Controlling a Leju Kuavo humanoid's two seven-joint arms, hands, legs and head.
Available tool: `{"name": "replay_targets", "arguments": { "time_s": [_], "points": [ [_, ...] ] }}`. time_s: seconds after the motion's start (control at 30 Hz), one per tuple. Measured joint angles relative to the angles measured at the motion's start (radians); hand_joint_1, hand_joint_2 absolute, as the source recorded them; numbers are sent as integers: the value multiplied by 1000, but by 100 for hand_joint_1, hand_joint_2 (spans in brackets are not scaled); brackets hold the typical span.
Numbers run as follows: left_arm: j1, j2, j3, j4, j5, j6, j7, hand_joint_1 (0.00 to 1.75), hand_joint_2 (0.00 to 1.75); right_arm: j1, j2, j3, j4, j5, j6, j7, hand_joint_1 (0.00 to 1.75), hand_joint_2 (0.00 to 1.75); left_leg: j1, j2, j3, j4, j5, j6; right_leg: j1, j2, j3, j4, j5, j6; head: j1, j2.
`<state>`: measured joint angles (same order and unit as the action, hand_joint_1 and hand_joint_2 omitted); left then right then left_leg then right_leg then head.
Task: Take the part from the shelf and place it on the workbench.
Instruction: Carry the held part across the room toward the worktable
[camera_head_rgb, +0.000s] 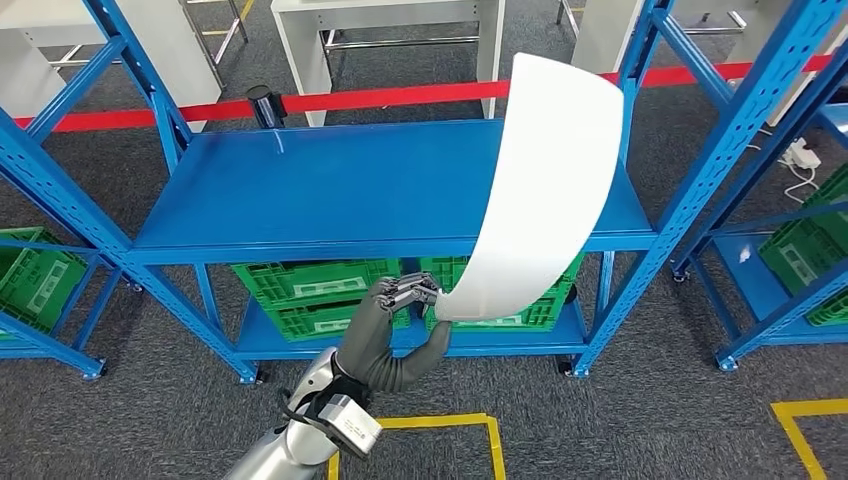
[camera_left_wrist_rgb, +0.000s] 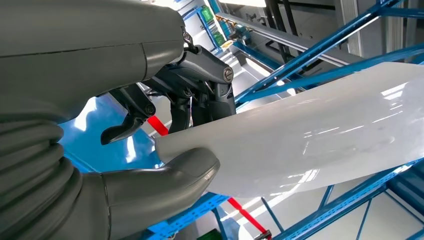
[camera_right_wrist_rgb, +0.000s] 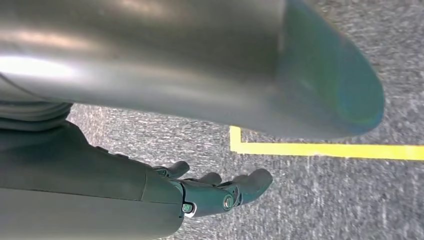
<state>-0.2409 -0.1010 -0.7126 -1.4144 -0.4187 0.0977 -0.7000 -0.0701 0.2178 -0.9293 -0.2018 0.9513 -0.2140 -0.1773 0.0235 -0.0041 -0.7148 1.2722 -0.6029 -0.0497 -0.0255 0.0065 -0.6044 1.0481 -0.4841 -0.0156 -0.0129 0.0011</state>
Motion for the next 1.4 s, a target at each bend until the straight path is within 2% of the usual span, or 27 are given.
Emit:
{"name": "replay_targets", "arguments": {
  "time_s": [0.03, 0.07, 0.13, 0.2, 0.23, 0.33, 0.37, 0.4, 0.47, 0.5, 0.53, 0.6, 0.63, 0.7, 0.77, 0.87, 0.93, 1.0, 1.03, 1.07, 1.13, 1.17, 1.23, 1.27, 1.33, 1.37, 1.4],
  "points": [
    [0, 0, 0, 0, 0, -2, 0, 175, 175, 0, 0, 0, 0, 1, 0, -1, 0, 0, -1, 0, 0, 34, -12, 2, 3, -1, -11, 0, 8, -1, -1, 0],
    [0, 0, 0, 0, -1, -3, 0, 175, 175, 0, 0, 0, 0, 2, 0, -2, 0, 0, -3, 0, 19, 33, -3, 7, 6, -2, -21, 0, 15, 0, -1, 0],
    [-1, 0, 0, 0, -1, -4, 0, 175, 175, 0, 0, 0, 0, 3, -1, -3, 0, 0, -9, 0, 107, -72, 38, 23, 9, -3, -37, 1, 30, 3, -1, 0],
    [-4, -2, 0, 0, -4, -7, 0, 175, 175, 0, 0, 0, 0, 2, -1, -2, 0, 0, -19, 1, 197, -201, 51, 37, 11, -3, -46, 0, 44, 11, 0, 0],
    [-6, -4, 0, 0, -5, -8, 0, 175, 175, 0, 0, 0, 0, 2, -1, -1, 0, 0, -24, 1, 218, -237, 49, 41, 10, -3, -47, -1, 50, 18, -1, 0],
    [-8, -7, 0, 1, -8, -13, 1, 175, 175, 0, -2, 0, 0, 2, -2, 3, 0, 0, -29, 4, 214, -256, 62, 54, 7, -3, -46, -6, 63, 38, -4, 0],
    [-8, -10, 0, 1, -9, -14, 2, 175, 175, 0, -3, 0, 0, 2, -3, 4, 0, 0, -27, 6, 209, -260, 71, 63, 6, -3, -52, 5, 48, 42, -3, 0],
    [-9, -13, 0, 1, -10, -16, 3, 175, 175, 1, -4, 0, 0, 2, -4, 4, 0, 0, -24, 8, 202, -263, 82, 71, 6, -3, -63, 32, 18, 46, -1, 0],
    [-10, -17, 0, 1, -10, -20, 6, 175, 175, 1, -6, 0, 0, 1, -7, 5, 0, 0, -24, 10, 181, -264, 99, 80, 6, -3, -98, 140, -71, 51, 4, 0],
    [-9, -18, 0, 2, -10, -22, 8, 175, 175, 1, -8, 0, 0, 1, -9, 4, 0, 0, -25, 11, 170, -262, 107, 81, 6, -3, -114, 200, -104, 54, 5, 0],
    [-9, -18, 0, 4, -10, -22, 9, 175, 175, 1, -9, 0, 0, 1, -10, 3, 0, 0, -26, 12, 158, -260, 115, 81, 6, -3, -118, 240, -117, 55, 6, 0],
    [-8, -18, 0, 7, -10, -23, 11, 175, 175, 1, -10, 0, 0, 2, -11, 1, 0, 0, -26, 13, 135, -251, 127, 79, 6, -3, -78, 222, -89, 55, 6, 0],
    [-8, -19, 0, 8, -10, -23, 11, 175, 175, 0, -10, 0, 0, 5, -11, 0, 0, 0, -26, 13, 126, -246, 131, 76, 6, -4, -32, 163, -64, 54, 7, 0],
    [-8, -21, 0, 8, -10, -23, 12, 175, 175, -2, -11, 0, 0, 10, -11, 1, 0, 0, -28, 13, 111, -236, 138, 68, 10, -3, 51, 37, -49, 44, 7, 0],
    [-8, -24, 0, 9, -10, -23, 12, 175, 175, -3, -11, 0, 0, 14, -11, 6, 0, 0, -30, 13, 103, -231, 148, 56, 15, -3, 77, -14, -55, 32, 7, 0],
    [-6, -29, 0, 10, -11, -23, 15, 175, 175, -3, -11, 0, 0, 17, -13, 19, 0, 0, -29, 11, 95, -225, 150, 38, 11, -5, 62, -20, -33, 14, 8, 0],
    [-6, -32, 0, 10, -14, -23, 21, 175, 175, -4, -11, 0, 0, 19, -15, 28, 0, 0, -25, 8, 70, -165, 87, 26, 6, -7, 43, -25, -13, 4, 4, 0],
    [-4, -33, 0, 11, -18, -23, 27, 175, 175, -5, -12, 0, 0, 20, -17, 33, 0, 0, -20, 7, 37, -48, 0, 16, 7, -8, 19, -25, 6, 0, 0, 0],
    [-3, -34, 0, 12, -19, -23, 29, 175, 175, -4, -13, 0, 0, 20, -18, 34, 0, 0, -18, 7, 30, 2, -22, 13, 7, -9, 6, -24, 16, 1, -1, 0],
    [-3, -34, 0, 14, -19, -23, 29, 175, 175, -4, -15, 0, 0, 21, -18, 33, 0, 0, -16, 7, 35, 26, -21, 10, 7, -9, -7, -23, 26, 3, -1, 0],
    [-2, -34, 0, 16, -19, -22, 30, 175, 175, -4, -17, 0, 0, 25, -17, 30, 0, 0, -12, 7, 94, -25, 25, 9, 6, -10, -34, -21, 46, 9, -1, 0],
    [-2, -35, 0, 17, -19, -21, 31, 175, 175, -5, -18, 0, 0, 29, -15, 28, 0, 0, -10, 7, 144, -92, 41, 10, 5, -9, -44, -19, 55, 13, -1, 0],
    [0, -37, 0, 17, -19, -18, 31, 175, 175, -4, -21, 0, 0, 39, -12, 29, 0, 0, -13, 5, 224, -215, 43, 20, 6, -8, -57, -17, 72, 25, -1, 0],
    [2, -39, 0, 17, -19, -17, 31, 175, 175, -5, -23, 0, 0, 44, -10, 31, 0, 0, -16, 3, 241, -248, 36, 28, 6, -8, -59, -19, 82, 33, -2, 0],
    [9, -40, 0, 17, -19, -13, 31, 175, 175, -3, -27, 1, 0, 51, -10, 40, 0, 0, -21, 1, 233, -259, 46, 49, 4, -8, -60, -27, 101, 49, -1, 0],
    [12, -41, 0, 18, -19, -13, 31, 175, 175, -2, -28, 2, 0, 54, -11, 46, 0, 0, -21, 3, 226, -261, 56, 59, 1, -8, -63, -26, 97, 56, -2, 0],
    [15, -44, 0, 18, -19, -13, 31, 175, 175, -1, -30, 2, 0, 57, -14, 52, 0, 0, -21, 4, 215, -263, 68, 69, 0, -7, -70, -11, 73, 61, -1, 0]
  ]
}}
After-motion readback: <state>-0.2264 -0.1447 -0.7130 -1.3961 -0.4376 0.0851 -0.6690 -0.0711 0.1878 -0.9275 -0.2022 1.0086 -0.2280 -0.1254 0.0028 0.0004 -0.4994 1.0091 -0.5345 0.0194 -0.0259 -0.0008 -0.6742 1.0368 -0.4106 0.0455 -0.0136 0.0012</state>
